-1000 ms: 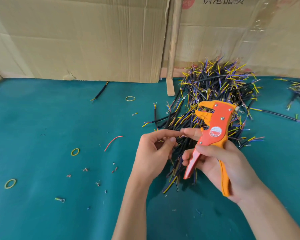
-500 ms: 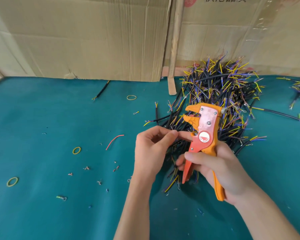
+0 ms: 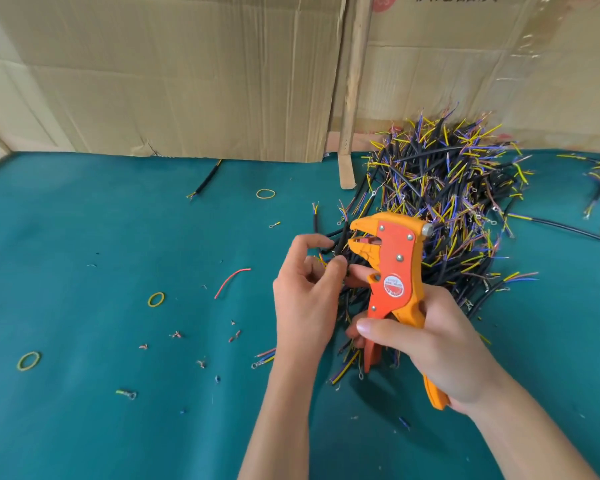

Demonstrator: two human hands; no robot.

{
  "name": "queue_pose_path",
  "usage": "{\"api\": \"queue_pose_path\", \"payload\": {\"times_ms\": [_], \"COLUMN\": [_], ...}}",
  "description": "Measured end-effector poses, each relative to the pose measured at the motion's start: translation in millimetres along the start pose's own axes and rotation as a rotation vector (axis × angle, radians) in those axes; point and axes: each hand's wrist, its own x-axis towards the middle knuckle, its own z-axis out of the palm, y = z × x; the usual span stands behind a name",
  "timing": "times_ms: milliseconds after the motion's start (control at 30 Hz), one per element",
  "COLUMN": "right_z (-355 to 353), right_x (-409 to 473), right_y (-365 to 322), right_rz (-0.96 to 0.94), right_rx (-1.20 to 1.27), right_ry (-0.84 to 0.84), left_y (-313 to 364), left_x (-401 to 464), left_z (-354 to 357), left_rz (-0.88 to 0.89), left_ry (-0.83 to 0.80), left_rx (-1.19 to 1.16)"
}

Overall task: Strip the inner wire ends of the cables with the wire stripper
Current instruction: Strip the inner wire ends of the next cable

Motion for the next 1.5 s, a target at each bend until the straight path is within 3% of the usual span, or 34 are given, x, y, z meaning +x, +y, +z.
{"api": "queue_pose_path", "payload": {"times_ms": [200, 500, 667, 767, 867, 1067, 1500], "right_z": [-3.5, -7.8, -12.0, -17.9, -15.8, -12.1, -5.9], "right_x": [2.1, 4.5, 6.1, 6.2, 6.1, 4.0, 0.1], "right_y": [2.3, -1.2, -4.8, -5.7, -6.0, -8.5, -13.6], "right_rz": [0.019, 0.027, 0.116, 0.277, 0.390, 0.383, 0.345], "right_rx": [0.034, 0.319, 0.410, 0.474, 0.538, 0.581, 0.533], "right_ry": [0.044, 0.102, 0.113, 0.053, -0.053, -0.188, -0.189], "left_y": [-0.6, 2.9, 0.0, -2.1, -2.9, -0.9, 0.0], "left_x": [0.0, -2.8, 1.0, 3.9, 4.2, 3.1, 1.6], "left_z": [-3.5, -5.4, -7.2, -11.1, -11.8, -11.4, -7.0], "left_rz": [0.129, 0.074, 0.115, 0.131, 0.150, 0.136, 0.119], "left_ry": [-0.092, -0.125, 0.000, 0.121, 0.132, 0.089, 0.019], "left_rx": [0.099, 0.146, 0.156, 0.140, 0.139, 0.095, 0.089]}}
